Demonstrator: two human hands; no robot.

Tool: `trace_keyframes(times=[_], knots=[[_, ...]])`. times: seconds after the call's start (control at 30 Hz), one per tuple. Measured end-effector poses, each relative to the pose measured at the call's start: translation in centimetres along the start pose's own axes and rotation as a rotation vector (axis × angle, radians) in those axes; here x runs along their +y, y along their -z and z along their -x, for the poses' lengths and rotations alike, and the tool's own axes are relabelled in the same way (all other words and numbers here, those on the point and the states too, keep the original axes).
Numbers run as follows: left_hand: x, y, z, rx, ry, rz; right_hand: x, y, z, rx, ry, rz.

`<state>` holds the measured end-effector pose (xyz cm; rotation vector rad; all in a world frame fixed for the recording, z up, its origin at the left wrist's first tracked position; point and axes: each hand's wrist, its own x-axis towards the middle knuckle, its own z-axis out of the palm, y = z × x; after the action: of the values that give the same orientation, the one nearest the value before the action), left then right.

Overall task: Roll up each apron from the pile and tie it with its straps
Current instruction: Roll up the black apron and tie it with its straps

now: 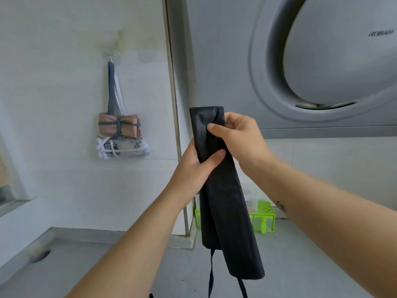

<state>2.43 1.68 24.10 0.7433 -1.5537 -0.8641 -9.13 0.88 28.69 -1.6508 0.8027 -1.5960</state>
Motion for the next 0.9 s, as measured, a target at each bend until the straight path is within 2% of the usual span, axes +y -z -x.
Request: trace_keyframes(times=[0.13,0.23,0.3,0.4,0.53,0.6,0.63,0.7,0.73,0.8,0.9], knots=[[-0.7,0.5,0.2,-0.034,0.056,-0.063,0.0,-0.6,-0.3,0.105,-0.026,-0.066],[-1.1,1.2,0.7,-0.038,0.143,0.013,-0.1,-0.1,-0.7,0.057,-0.093,-0.015],[-1.1,1.8,1.1,-0.064,0.24,0.157,-0.1,0.7,-0.9,-0.084,-0.12,0.043],[-1.4,2.9,1.4,-0.13,0.344,0.341,0.2,1.9,-1.3,-0.389,-0.187,0.14],[-2.1,4.0,2.0,-0.185,0.462,0.43,-0.5,2.8,-1.4,-0.694,-0.289,0.305],[-2.3,4.4,2.3,-0.203,0.486,0.43,-1.5,3.6,-1.9,-0.79,-0.367,0.506],[-2.3,4.6,2.4,-0.205,0.493,0.429,-1.8,4.1,-2.2,-0.814,-0.377,0.692],[-2.2,5.0,2.5,-0.195,0.506,0.446,-2.2,4.8,-2.7,-0.775,-0.33,1.041],[-2.2,5.0,2.5,-0.194,0.51,0.448,-2.0,5.0,-2.8,-0.736,-0.315,1.102],[-2.1,4.8,2.5,-0.193,0.519,0.41,-1.5,5.3,-2.6,-0.73,-0.357,0.995],[-2.3,4.5,2.4,-0.196,0.538,0.357,-0.1,5.0,-1.9,-0.663,-0.458,0.62]])
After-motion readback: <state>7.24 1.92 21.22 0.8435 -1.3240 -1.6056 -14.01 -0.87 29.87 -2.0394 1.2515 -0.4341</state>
